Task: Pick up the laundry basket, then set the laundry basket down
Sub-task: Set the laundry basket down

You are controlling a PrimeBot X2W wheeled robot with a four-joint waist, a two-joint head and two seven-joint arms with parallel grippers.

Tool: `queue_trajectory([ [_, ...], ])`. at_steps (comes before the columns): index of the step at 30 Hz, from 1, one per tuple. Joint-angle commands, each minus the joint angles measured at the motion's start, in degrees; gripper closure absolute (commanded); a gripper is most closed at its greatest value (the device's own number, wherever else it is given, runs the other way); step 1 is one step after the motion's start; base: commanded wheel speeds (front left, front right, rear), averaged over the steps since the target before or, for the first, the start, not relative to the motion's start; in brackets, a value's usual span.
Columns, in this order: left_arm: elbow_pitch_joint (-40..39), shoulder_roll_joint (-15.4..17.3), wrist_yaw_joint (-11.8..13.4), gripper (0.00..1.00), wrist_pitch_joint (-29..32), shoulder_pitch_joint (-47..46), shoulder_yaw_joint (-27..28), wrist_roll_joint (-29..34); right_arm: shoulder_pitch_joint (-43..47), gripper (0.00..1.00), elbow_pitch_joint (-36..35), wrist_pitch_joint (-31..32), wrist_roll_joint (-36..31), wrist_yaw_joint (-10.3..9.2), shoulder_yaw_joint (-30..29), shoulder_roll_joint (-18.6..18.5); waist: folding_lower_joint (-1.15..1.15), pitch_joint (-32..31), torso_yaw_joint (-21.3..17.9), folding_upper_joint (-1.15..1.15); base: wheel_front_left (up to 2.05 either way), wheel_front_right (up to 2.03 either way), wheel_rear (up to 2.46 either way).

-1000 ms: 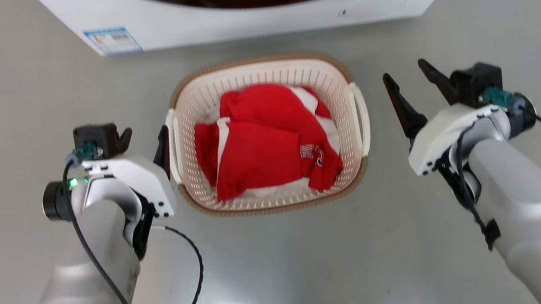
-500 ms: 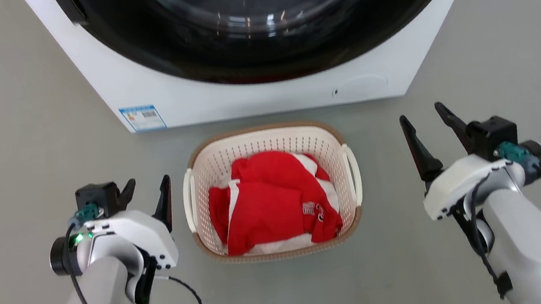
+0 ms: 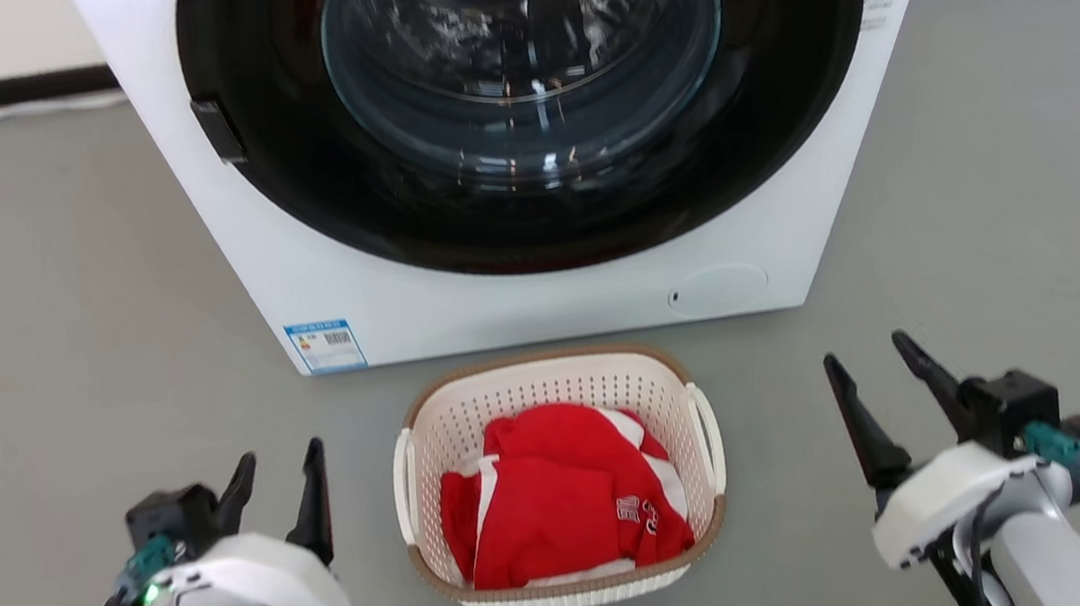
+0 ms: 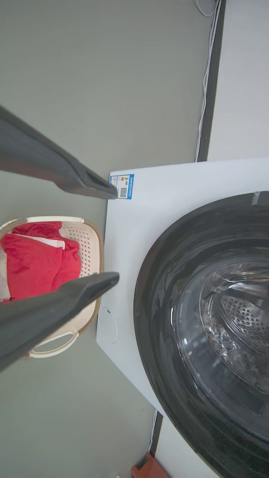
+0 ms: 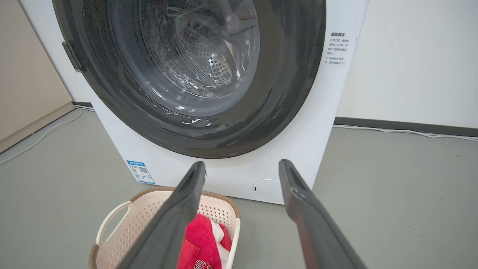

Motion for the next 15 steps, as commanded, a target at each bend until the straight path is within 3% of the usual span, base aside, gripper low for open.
queue_trajectory([
  [1, -1.63, 1.26, 0.31, 0.00, -0.36, 0.00, 2.17, 0.58, 0.25, 0.00, -1.79, -0.37, -0.14, 0.35, 0.89, -0.20, 0.00, -1.05, -0.13, 0.00, 0.00, 0.00, 0.00],
  [15, -14.59, -2.38, 0.43, 0.00, -0.36, 15.10, 12.23, 6.46, 9.53, 0.00, -8.13, -0.37, -0.66, 0.35, -3.78, -0.27, 0.00, -5.82, -0.46, 0.00, 0.00, 0.00, 0.00],
])
